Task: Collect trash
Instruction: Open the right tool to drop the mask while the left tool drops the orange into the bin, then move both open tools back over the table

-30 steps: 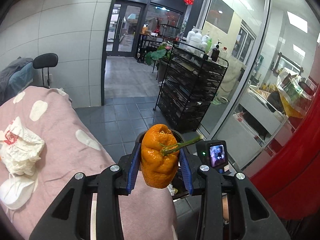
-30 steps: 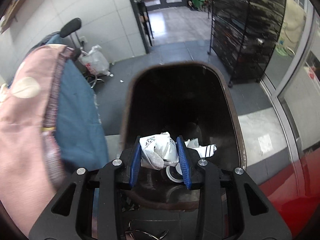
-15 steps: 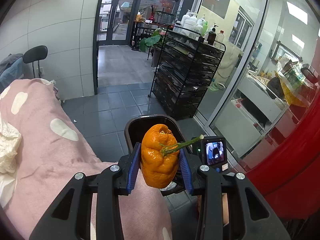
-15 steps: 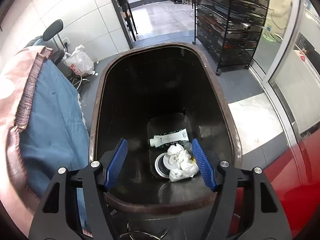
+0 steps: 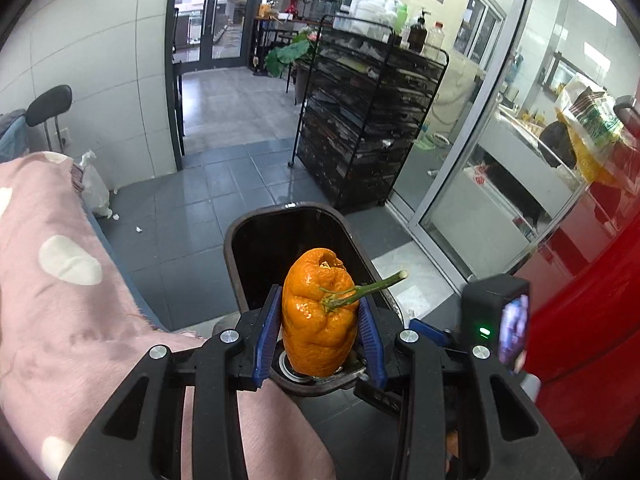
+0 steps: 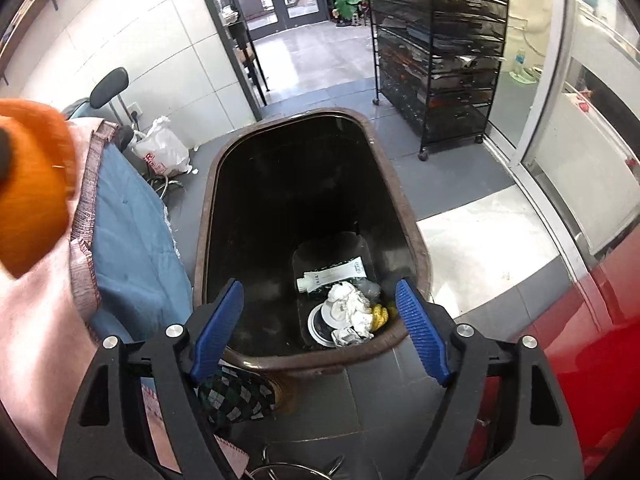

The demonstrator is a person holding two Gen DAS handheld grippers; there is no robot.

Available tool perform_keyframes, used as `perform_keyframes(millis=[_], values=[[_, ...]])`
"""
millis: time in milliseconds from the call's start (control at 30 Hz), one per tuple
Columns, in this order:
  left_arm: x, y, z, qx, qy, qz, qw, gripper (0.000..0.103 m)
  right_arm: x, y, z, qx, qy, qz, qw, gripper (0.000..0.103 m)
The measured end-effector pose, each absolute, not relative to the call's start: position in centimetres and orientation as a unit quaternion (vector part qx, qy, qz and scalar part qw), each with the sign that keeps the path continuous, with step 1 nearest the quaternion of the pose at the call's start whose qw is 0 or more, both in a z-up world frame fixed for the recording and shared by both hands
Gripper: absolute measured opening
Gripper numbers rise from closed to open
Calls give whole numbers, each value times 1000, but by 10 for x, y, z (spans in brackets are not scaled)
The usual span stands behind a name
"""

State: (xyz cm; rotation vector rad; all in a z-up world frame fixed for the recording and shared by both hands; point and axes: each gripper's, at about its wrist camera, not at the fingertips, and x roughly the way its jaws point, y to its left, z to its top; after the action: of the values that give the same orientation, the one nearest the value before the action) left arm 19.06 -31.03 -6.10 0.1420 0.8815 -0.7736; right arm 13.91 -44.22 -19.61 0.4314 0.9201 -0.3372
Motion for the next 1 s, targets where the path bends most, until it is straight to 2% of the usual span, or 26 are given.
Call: perform_keyframes(millis=[433, 567, 633, 767, 1000], values=[[198, -339, -97, 100, 457, -360, 807, 37, 114, -448, -191, 220, 437, -170, 856, 78], [199, -343, -105, 106, 471, -363, 797, 40, 112, -448, -190, 222, 438, -173, 854, 78], [199, -347, -107, 112, 471, -362, 797, 46, 112, -449, -190, 222, 438, -174, 854, 78], [197, -343, -100, 115, 449, -355, 812, 81, 110, -450, -192, 226, 440, -173, 852, 78], [193, -329, -77, 84, 428, -364, 823, 89, 110, -448, -190, 228, 439, -169, 852, 78]])
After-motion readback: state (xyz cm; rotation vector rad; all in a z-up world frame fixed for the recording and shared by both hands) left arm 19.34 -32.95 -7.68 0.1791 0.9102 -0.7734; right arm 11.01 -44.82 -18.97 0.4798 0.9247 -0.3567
